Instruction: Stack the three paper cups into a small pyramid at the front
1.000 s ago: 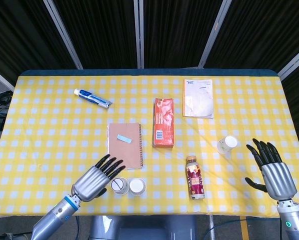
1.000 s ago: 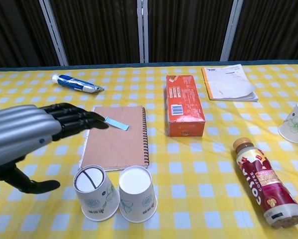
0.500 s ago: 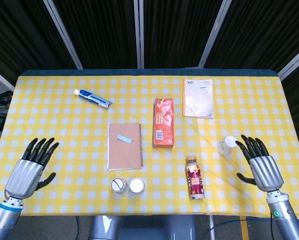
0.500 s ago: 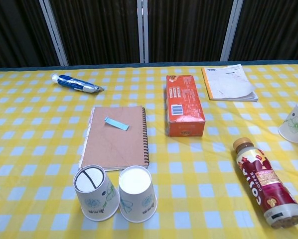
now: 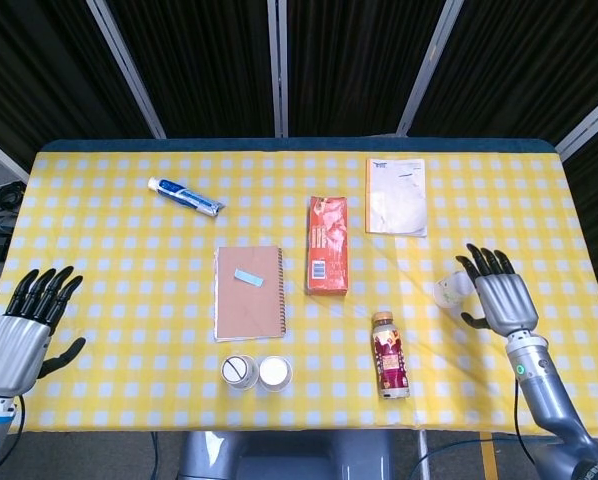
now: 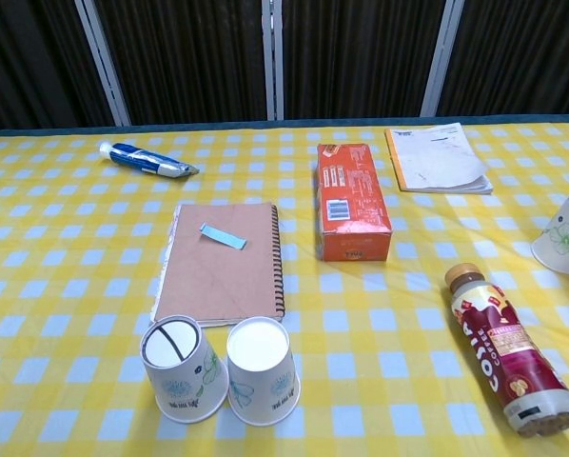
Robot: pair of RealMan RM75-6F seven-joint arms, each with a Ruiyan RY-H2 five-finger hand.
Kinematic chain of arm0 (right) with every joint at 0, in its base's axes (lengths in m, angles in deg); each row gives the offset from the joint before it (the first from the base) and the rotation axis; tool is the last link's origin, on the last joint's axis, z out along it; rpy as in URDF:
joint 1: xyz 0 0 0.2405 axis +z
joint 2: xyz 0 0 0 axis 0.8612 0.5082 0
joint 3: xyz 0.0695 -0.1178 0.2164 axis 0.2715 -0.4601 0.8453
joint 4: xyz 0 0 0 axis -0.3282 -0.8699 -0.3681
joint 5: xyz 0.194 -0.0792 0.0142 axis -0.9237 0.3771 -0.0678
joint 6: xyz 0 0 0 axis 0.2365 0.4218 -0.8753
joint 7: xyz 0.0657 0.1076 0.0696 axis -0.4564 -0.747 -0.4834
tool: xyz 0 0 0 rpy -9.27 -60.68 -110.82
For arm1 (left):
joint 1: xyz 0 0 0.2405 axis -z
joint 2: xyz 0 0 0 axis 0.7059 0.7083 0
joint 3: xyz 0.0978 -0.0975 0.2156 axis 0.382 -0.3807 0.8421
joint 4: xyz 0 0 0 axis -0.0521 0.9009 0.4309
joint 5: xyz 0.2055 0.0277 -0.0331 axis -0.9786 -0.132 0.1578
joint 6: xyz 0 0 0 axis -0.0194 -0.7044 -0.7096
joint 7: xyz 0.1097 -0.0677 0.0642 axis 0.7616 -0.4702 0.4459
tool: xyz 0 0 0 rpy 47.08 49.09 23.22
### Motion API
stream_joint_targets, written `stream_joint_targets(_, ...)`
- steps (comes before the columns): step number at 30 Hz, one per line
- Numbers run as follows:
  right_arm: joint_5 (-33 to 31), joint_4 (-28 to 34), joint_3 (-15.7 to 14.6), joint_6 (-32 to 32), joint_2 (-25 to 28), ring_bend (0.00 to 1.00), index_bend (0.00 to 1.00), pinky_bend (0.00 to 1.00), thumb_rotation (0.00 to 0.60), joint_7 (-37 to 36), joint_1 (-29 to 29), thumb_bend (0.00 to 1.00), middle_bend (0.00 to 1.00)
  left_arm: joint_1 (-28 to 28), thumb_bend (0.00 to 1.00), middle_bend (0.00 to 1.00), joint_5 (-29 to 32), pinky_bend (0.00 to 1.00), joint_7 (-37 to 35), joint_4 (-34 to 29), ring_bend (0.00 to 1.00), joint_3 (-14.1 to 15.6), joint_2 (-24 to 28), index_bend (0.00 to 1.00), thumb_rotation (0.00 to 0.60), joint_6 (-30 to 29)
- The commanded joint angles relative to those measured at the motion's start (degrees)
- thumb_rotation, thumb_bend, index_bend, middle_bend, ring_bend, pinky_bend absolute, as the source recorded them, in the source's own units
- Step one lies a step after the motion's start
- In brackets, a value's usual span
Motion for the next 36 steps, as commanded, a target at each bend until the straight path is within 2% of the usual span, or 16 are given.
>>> stream_joint_targets(1, -5.26, -2.56, 1.64, -2.84, -1.74, 0.00, 0.20, 0.01, 0.600, 2.65, 2.67, 0.14, 0.00, -0.06, 0.26, 0.00, -0.30, 0.00, 0.37, -0.07, 0.00, -0.24, -0.09, 0.00, 0.600, 0.47)
stream_joint_targets(5, -8.55, -6.58, 1.92, -4.68, -3.67, 0.00, 0.23, 0.02, 0.600, 2.76, 4.28, 0.16, 0.00, -0.30, 0.26, 0.00, -0.45, 0.00, 0.86, -0.26, 0.00, -0.65, -0.18, 0.00, 0.600, 1.05)
stream_joint_targets(12, -10.78, -10.02, 1.24, -6.06, -5.47, 0.00, 0.26, 0.02, 0.600, 2.71, 5.40, 0.23, 0.00, -0.55, 0.26, 0.00, -0.58, 0.00, 0.95, -0.41, 0.00, -1.24, -0.09, 0.00, 0.600, 1.74)
stream_joint_targets(17, -12.26, -10.97, 0.56, -6.55, -6.12, 0.00, 0.26, 0.02, 0.600, 3.61, 6.01, 0.23, 0.00, -0.51, 0.26, 0.00, -0.34, 0.00, 0.85, -0.34, 0.00, -1.61, -0.03, 0.00, 0.600, 2.84)
stream_joint_targets(26, -11.53, -9.34, 0.18, -3.95, -6.13, 0.00, 0.26, 0.02, 0.600, 3.77, 6.27, 0.23, 0.00, -0.86, 0.26, 0.00, -0.36, 0.00, 0.42, -0.36, 0.00, -2.41, 0.10, 0.00, 0.600, 3.31)
stream_joint_targets(36, -10.42, -2.32, -0.46, 0.47, -3.66, 0.00, 0.26, 0.02, 0.600, 7.45, 6.20, 0.23, 0.00, -1.31, 0.26, 0.00, -0.71, 0.00, -0.01, -0.30, 0.00, -3.07, 0.25, 0.00, 0.600, 3.49)
